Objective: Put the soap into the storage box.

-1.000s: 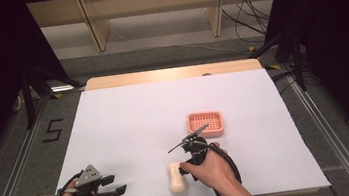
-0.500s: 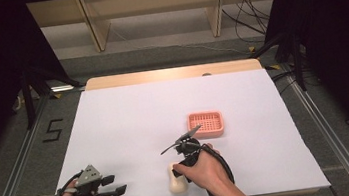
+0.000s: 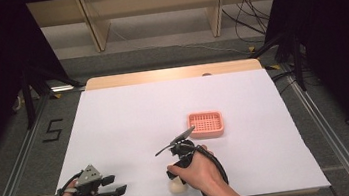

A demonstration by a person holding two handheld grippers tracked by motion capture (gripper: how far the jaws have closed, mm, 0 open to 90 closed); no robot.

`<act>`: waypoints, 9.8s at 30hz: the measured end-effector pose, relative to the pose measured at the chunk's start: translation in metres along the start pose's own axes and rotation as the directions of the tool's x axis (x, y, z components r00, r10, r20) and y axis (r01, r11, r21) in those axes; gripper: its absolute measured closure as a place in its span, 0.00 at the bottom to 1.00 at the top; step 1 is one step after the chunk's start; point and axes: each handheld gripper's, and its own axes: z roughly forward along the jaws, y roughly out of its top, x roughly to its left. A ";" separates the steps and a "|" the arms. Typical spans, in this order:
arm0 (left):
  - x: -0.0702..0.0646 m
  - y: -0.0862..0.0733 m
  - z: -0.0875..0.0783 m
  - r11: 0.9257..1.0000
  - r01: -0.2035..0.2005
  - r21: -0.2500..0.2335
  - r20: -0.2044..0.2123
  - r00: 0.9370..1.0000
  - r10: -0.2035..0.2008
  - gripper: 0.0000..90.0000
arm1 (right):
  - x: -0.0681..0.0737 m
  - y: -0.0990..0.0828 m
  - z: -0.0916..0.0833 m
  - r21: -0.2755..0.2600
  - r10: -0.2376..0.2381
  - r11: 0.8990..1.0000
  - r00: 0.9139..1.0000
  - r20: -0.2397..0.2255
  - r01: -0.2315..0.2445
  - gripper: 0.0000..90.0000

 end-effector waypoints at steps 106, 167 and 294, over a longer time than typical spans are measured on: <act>0.000 -0.001 0.000 1.000 0.007 -0.001 0.018 1.000 -0.007 0.44 | -0.014 0.012 -0.001 0.108 -0.454 0.886 0.891 0.006 0.450 0.56; 0.001 -0.001 0.000 0.999 0.032 -0.019 0.015 0.999 -0.031 0.44 | -0.066 0.010 -0.033 0.022 -0.578 0.816 0.814 0.051 0.578 0.56; 0.003 -0.001 0.000 0.999 0.035 -0.023 0.015 0.999 -0.035 0.44 | -0.116 0.057 -0.048 -0.026 -0.644 0.754 0.746 0.171 0.657 0.56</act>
